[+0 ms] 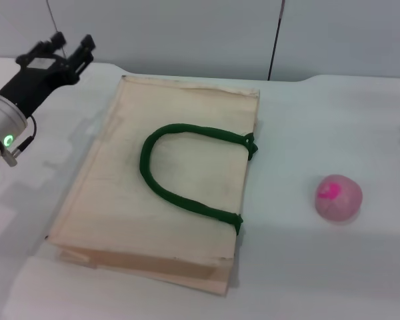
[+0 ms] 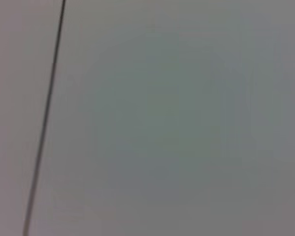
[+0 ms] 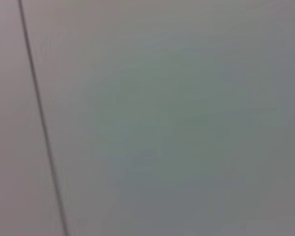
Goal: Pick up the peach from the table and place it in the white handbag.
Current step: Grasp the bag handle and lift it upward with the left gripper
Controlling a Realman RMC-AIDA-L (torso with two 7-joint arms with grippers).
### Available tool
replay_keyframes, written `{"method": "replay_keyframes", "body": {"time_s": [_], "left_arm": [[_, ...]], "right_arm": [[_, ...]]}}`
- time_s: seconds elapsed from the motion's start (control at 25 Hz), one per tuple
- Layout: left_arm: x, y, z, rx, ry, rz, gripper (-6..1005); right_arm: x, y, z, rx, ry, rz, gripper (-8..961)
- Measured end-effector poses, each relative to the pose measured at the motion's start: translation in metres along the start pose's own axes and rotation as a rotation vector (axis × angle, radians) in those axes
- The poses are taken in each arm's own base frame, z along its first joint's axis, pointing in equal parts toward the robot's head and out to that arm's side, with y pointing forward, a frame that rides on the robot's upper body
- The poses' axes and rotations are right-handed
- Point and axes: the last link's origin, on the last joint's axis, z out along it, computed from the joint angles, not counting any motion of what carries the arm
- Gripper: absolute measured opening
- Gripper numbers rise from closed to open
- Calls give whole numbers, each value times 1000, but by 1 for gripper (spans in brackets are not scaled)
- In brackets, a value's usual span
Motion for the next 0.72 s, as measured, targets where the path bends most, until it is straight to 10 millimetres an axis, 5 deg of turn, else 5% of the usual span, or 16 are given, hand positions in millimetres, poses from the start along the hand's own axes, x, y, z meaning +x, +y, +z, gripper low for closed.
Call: {"method": "replay_keyframes", "body": {"time_s": [0.72], "left_arm": [[11, 14, 26, -233, -636, -211, 637]], "right_arm": [[-19, -1, 20, -227, 207, -36, 803]]}}
